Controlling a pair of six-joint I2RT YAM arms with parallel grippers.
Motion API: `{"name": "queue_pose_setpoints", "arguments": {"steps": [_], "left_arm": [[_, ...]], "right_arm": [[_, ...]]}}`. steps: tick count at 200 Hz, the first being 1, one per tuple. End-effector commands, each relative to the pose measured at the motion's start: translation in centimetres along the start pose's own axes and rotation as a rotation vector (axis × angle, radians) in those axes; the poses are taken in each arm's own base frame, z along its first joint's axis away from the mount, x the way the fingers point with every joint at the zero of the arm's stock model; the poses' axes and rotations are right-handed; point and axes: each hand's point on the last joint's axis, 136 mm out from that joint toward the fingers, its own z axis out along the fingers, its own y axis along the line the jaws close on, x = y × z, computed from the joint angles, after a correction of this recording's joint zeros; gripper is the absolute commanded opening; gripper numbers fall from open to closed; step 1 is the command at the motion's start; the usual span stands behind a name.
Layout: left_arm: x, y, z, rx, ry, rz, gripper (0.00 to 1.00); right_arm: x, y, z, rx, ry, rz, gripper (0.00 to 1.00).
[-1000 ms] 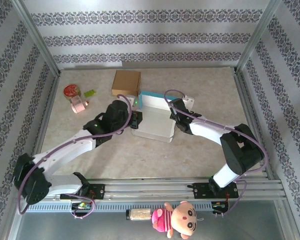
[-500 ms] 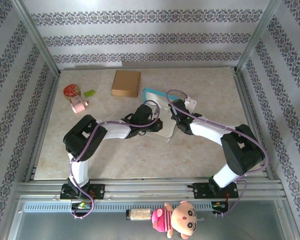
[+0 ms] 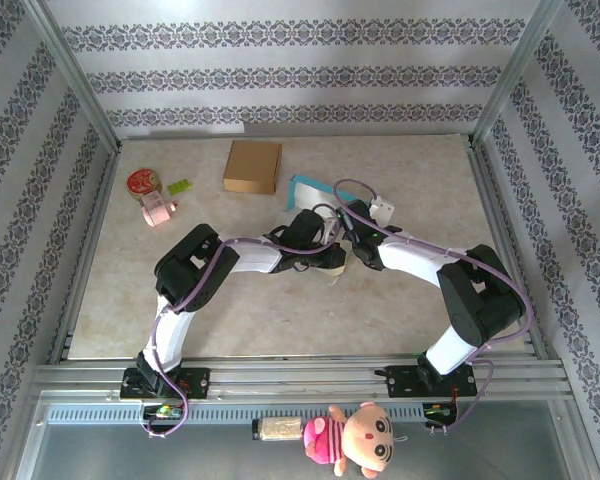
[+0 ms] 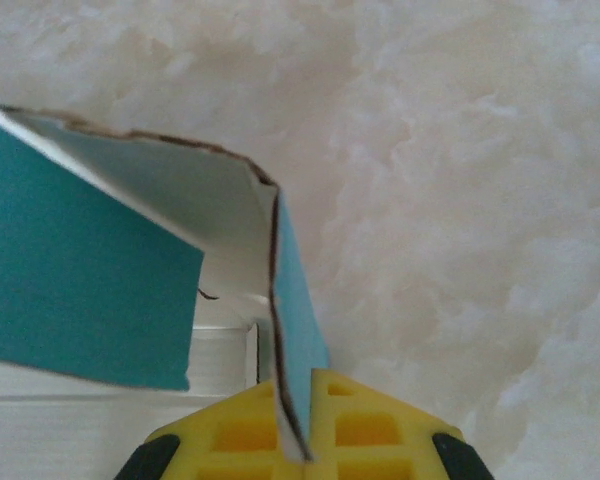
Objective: Fold the paper box
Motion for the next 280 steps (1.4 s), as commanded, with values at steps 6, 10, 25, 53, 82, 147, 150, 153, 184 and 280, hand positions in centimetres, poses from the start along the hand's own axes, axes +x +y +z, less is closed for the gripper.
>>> {"name": "queue_pose_setpoints", "arguments": {"steps": [6,10,25,53,82,147,150,153,184,280], "left_arm": [[2.0,1.9,0.6,-0.089,0.101,0.060,0.00],[2.2,2.2,0.6,-0.103,0.109,0.062,0.00],[2.9,3.1,0.9,-0.129,0.134,0.056,0.00],[3.4,3.3,1.4,-0.109,0.139,0.026,0.00],[3.3,3.2,1.5,-0.097,0.127,0.018,0.00],[3.2,3.0,1.5,-0.091,0.121,0.031,0.00],[3.1,3.0,1.5,-0.090,0.119,0.032,0.00],[3.1,3.0,1.5,-0.089,0.119,0.032,0.00],[3.0,3.0,1.6,-0.088,0.116,0.035,0.00],[2.9,2.7,1.6,-0.074,0.107,0.032,0.00]], "right_arm": [[0.1,0.1,0.2,0.005,0.027,0.017,0.03],[0.1,0.1,0.1,0.004,0.028,0.020,0.02],[-0.1,0.3,-0.1,-0.002,0.036,0.036,0.03],[0.1,0.4,0.1,-0.020,0.091,0.121,0.02],[0.4,1.0,0.5,-0.055,0.160,0.249,0.02],[-0.4,2.5,-0.1,-0.086,0.159,0.299,0.00],[-0.4,2.6,-0.2,-0.087,0.156,0.297,0.00],[-0.4,2.7,-0.2,-0.087,0.153,0.294,0.00],[-0.6,3.0,-0.7,-0.084,0.146,0.271,0.00],[1.0,3.9,-0.9,-0.092,0.185,0.272,0.00]]}}
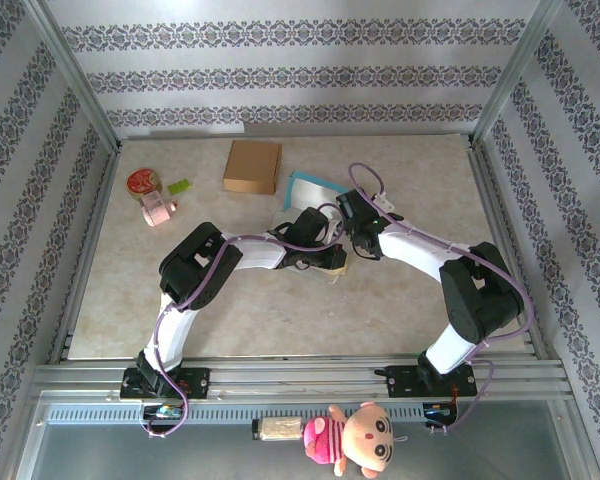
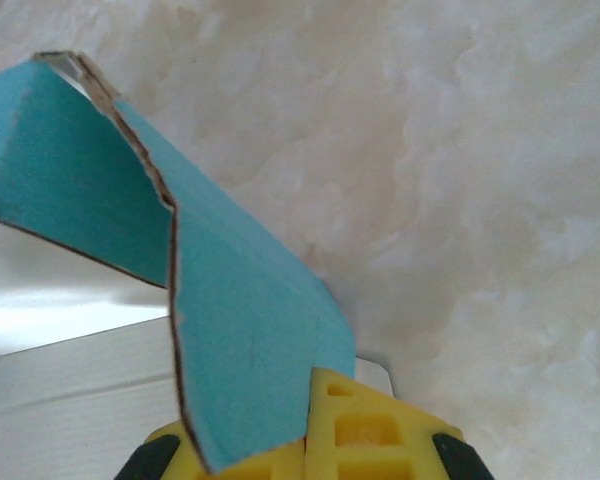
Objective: Fold the paper box
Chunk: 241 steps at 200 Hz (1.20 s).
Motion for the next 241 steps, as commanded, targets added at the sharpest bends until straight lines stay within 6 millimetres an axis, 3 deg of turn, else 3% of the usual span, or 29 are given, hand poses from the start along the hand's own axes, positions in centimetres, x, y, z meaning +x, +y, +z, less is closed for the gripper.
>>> {"name": "queue_pose_setpoints", "arguments": {"steps": [1,74,103,127,184,241], "left_arm": [[2.6,2.0,1.3,-0.039,0.061,-0.014,0.00],[2.3,1.9,0.9,-0.033,0.030,-0.011,0.00],[1.2,1.2,-0.1,-0.020,-0.028,-0.006,0.01],[0.4,0.8,-1.2,-0.022,-0.073,-0.004,0.09],[-2.6,-0.9,-5.5,0.004,-0.220,-0.026,0.42],[-5.0,-1.1,-11.7,-0.029,-0.417,-0.089,0.50]], "right_arm": [[1.0,0.9,0.1,-0.019,0.030,0.019,0.00],[4.7,-1.7,1.6,0.043,0.032,-0.030,0.00],[4.9,-2.7,1.6,0.059,0.021,-0.028,0.00],[4.3,-2.5,1.1,0.052,-0.001,-0.033,0.00],[3.7,-2.4,0.8,0.059,-0.025,-0.050,0.00],[3.8,-2.6,0.9,0.064,-0.022,-0.049,0.00]]}}
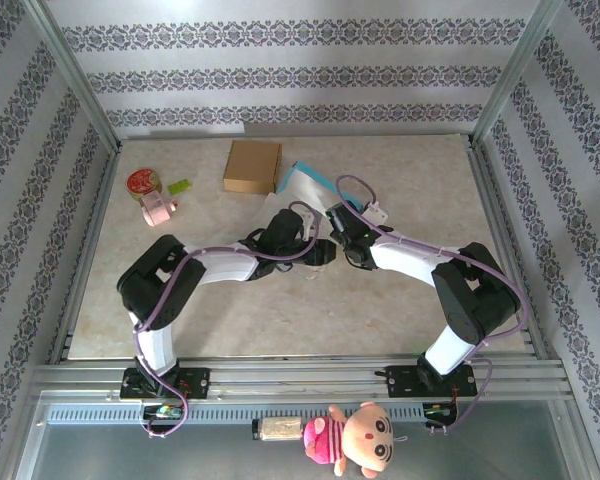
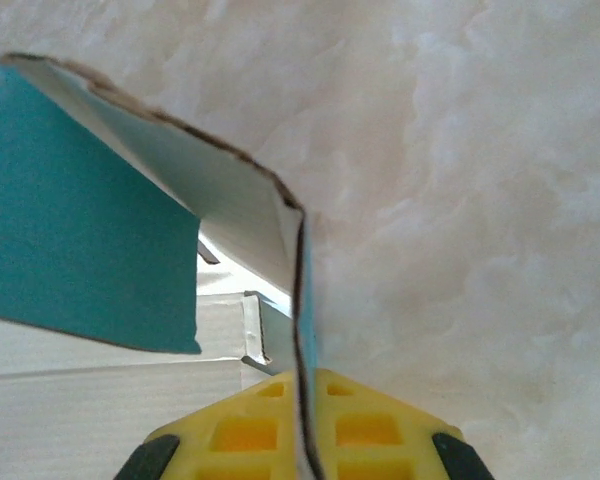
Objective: Fold the paper box
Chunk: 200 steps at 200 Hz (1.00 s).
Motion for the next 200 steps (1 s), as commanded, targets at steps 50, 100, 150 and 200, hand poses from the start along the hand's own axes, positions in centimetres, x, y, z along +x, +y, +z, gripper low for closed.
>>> {"name": "queue_pose_setpoints", "arguments": {"steps": [50,100,150,200], "left_arm": [[-10.4,-1.5,-10.9,-0.187,-0.364,0.087,0.54],[-18.5,3.2,-15.0,-0.348,-0.241,0.042,0.68],[-23.0,2.9,-10.0,-0.111,-0.103,0.020,0.80],[-28.2,4.0,-5.0,-0.020,-0.237,0.085,0.82]], "right_arm": [[1.7,-2.3,0.4,0.078,0.044,-0.059,0.00],[1.6,-2.0,0.5,0.082,0.044,-0.121,0.00],[1.6,-1.5,0.6,0.078,0.051,-0.154,0.00],[1.5,-1.1,0.6,0.072,0.055,-0.195,0.00]]}}
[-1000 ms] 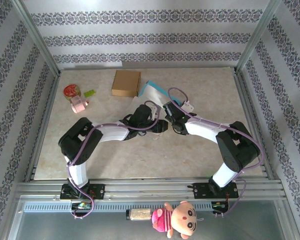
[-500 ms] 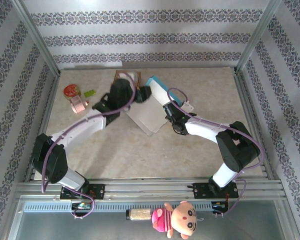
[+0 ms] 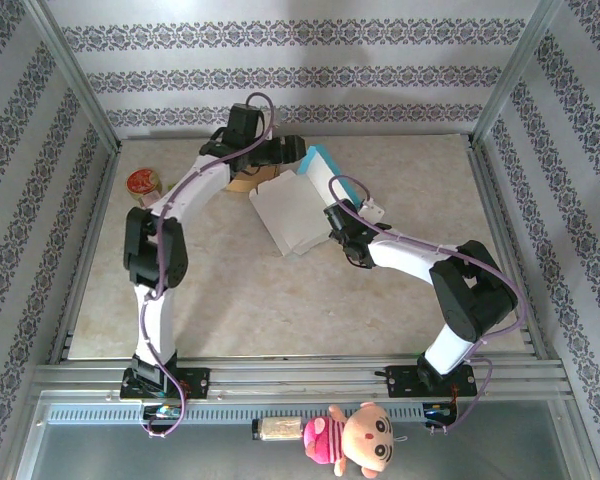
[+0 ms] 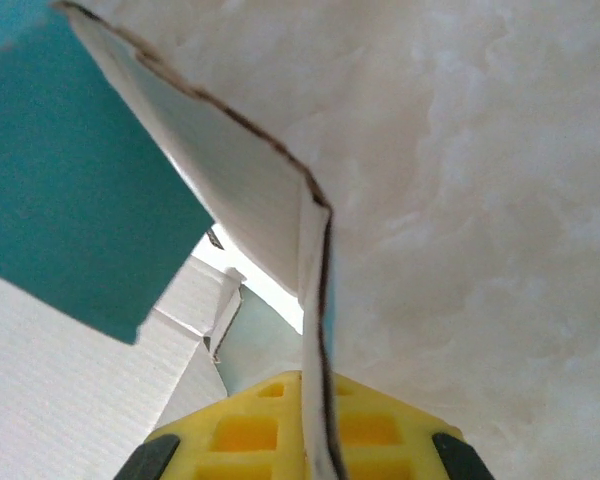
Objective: Fold the paper box
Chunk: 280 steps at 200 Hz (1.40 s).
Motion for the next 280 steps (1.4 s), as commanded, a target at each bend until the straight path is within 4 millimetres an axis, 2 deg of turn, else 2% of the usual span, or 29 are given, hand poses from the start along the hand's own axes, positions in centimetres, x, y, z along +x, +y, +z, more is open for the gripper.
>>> {"name": "queue_pose_setpoints", "arguments": {"steps": [1,34,45,52,57,64,82,97,111,126,144,172,187,205,226,259,280], "left_arm": [[-3.9,-2.9,0.7,0.122,-0.104,0.086,0.82],[-4.2,-0.8,4.5,0.123,-0.149,0.114,0.83],[-4.0,-0.8,4.4,0.121,-0.144,0.113,0.81],[-3.0,-1.0,4.3,0.142,-0.134,0.128,0.80],[-3.2,-1.8,3.4,0.159,-0.156,0.156,0.78],[-2.1,-2.3,2.5,0.166,-0.161,0.192,0.71],[2.5,-2.0,0.1,0.128,-0.136,0.285,0.60],[6.5,-1.1,-1.8,0.077,-0.090,0.360,0.44],[10.5,0.0,-2.9,0.037,-0.001,0.387,0.29],[14.8,1.2,-3.2,-0.019,0.114,0.427,0.12],[19.0,1.0,-2.4,-0.004,0.224,0.449,0.00],[23.6,-2.1,0.6,0.138,0.343,0.376,0.00],[25.6,-3.1,2.6,0.171,0.361,0.361,0.00],[26.8,-3.4,4.6,0.162,0.376,0.364,0.00],[27.6,-3.1,6.0,0.167,0.385,0.334,0.00],[28.1,-3.0,6.4,0.181,0.383,0.299,0.00],[28.3,-3.4,6.4,0.202,0.380,0.286,0.00]], "right_arm": [[1.7,-1.1,0.5,0.052,0.055,-0.079,0.00],[1.8,-0.7,0.7,0.047,0.065,-0.102,0.00],[1.7,-0.5,0.7,0.043,0.067,-0.111,0.00],[1.5,-0.4,0.7,0.042,0.067,-0.116,0.00],[1.4,-0.3,0.7,0.044,0.069,-0.123,0.00],[1.1,-0.2,0.7,0.047,0.070,-0.131,0.00],[0.1,0.0,0.5,0.056,0.056,-0.167,0.00],[-1.0,0.0,0.2,0.064,0.036,-0.222,0.00],[-2.1,0.2,0.0,0.060,0.026,-0.285,0.00],[-3.3,0.3,-0.1,0.058,0.025,-0.358,0.00],[-4.2,0.4,0.0,0.043,0.038,-0.420,0.00],[-5.2,0.0,0.4,0.022,0.082,-0.413,0.00],[-5.5,-0.3,0.7,0.018,0.102,-0.394,0.00],[-5.6,-0.6,1.0,0.021,0.117,-0.392,0.00],[-5.7,-0.7,1.3,0.028,0.128,-0.391,0.00],[-5.9,-0.5,1.6,0.039,0.154,-0.315,0.00],[-5.9,0.4,1.8,0.024,0.172,-0.241,0.00]]}}
